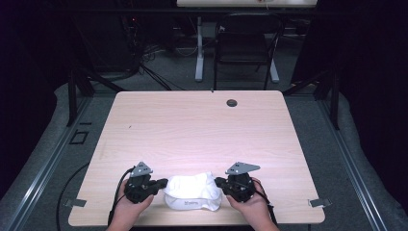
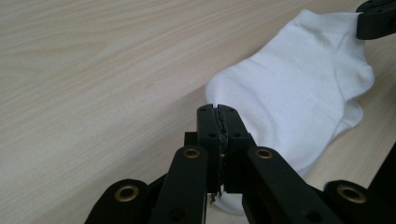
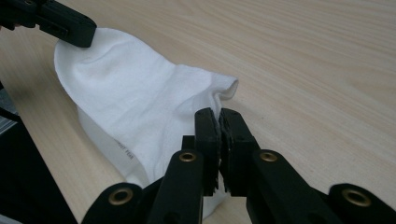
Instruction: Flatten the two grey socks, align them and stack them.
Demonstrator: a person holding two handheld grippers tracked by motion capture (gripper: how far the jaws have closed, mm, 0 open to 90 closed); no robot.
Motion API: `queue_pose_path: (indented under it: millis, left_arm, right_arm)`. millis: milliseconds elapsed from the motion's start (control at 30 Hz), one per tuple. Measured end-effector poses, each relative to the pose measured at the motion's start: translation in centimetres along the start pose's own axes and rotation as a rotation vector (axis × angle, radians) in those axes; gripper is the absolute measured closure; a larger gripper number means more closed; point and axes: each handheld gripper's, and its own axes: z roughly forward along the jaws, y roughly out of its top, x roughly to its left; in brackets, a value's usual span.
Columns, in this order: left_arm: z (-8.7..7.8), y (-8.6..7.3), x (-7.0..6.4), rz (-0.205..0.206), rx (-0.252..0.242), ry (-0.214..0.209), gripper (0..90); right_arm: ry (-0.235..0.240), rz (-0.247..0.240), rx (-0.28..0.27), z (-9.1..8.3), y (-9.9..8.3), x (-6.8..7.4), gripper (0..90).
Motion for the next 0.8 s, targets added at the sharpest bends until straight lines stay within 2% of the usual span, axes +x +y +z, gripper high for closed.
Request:
queue_pose_path:
  millis: [333,533,600,800]
  left_arm:
    - [-0.5,-1.2,-1.1,0.025,0.025,-0.007,89.1]
    - [0.2,-1.4,-1.5,0.039,0.038,0.006,89.1]
    - [0.3,-1.5,-1.5,0.057,0.049,0.011,89.2]
    - [0.7,-1.6,-1.4,0.055,0.055,0.012,89.1]
  right_arm:
    - [0.010,-0.012,0.035,-0.9,-1.4,0.9,86.4]
    - [0.006,-0.024,0.052,-0.2,-1.7,1.1,86.4]
    - [0.010,-0.026,0.059,0.1,-1.8,1.2,86.4]
    - [0.008,-0.018,0.053,0.2,-1.8,1.1,86.4]
